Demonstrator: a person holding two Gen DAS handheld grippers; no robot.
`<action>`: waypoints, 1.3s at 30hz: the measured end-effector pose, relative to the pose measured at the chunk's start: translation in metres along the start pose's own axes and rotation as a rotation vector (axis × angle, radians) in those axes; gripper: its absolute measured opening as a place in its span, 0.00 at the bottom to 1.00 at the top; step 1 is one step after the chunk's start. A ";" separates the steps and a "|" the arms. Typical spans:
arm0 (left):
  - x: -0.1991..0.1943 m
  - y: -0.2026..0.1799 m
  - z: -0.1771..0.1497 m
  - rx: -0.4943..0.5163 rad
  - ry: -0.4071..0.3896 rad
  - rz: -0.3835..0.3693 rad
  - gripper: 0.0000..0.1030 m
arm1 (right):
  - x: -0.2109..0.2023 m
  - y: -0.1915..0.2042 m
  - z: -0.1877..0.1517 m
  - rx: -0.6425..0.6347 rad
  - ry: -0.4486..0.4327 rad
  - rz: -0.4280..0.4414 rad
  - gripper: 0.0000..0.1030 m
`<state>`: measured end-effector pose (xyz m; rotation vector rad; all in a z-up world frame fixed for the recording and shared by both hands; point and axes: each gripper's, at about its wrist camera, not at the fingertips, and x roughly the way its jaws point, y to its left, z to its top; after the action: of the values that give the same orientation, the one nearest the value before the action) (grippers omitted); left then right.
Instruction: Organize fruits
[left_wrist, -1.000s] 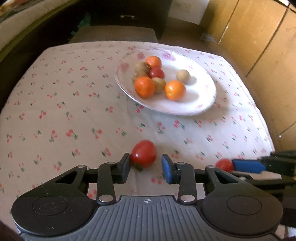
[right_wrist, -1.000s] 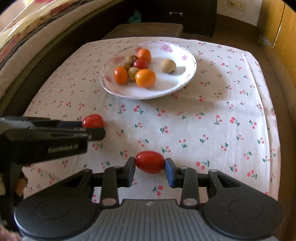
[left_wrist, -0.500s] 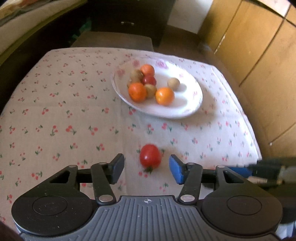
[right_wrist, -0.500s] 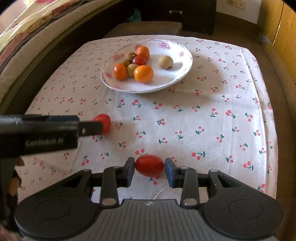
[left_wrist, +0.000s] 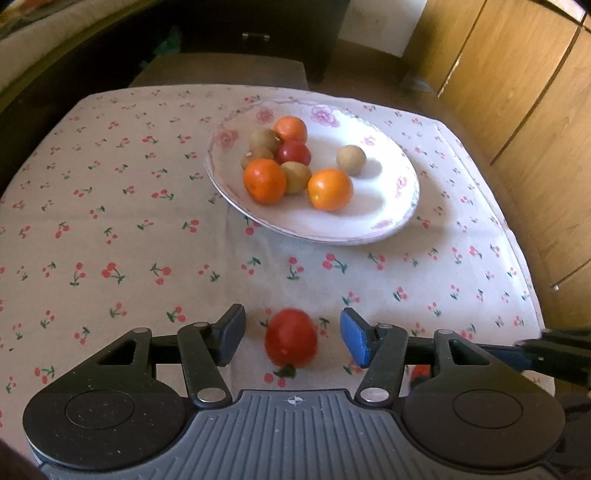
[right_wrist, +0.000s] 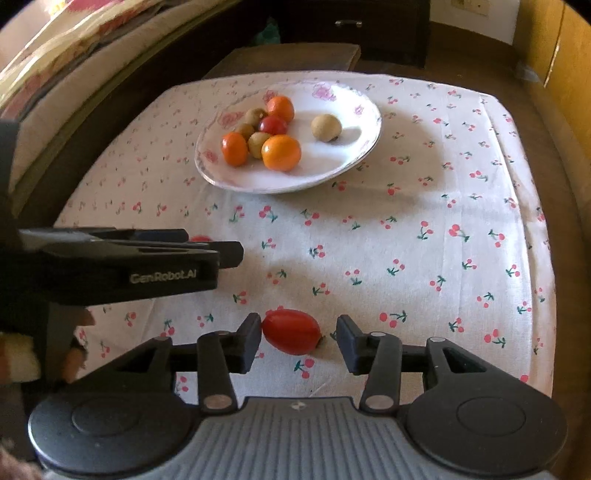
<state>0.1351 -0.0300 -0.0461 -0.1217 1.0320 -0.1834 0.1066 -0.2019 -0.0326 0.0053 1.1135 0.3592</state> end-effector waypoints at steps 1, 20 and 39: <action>0.001 0.001 0.001 -0.007 -0.003 0.002 0.61 | -0.002 -0.002 0.000 0.006 -0.005 0.000 0.45; -0.017 0.007 -0.018 0.015 0.015 0.008 0.38 | -0.002 -0.020 0.010 0.146 -0.046 0.006 0.48; -0.020 0.010 -0.020 -0.009 0.013 -0.025 0.40 | 0.032 -0.005 0.043 0.211 -0.027 0.054 0.48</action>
<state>0.1088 -0.0160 -0.0420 -0.1422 1.0446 -0.2028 0.1582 -0.1899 -0.0426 0.2259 1.1218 0.2878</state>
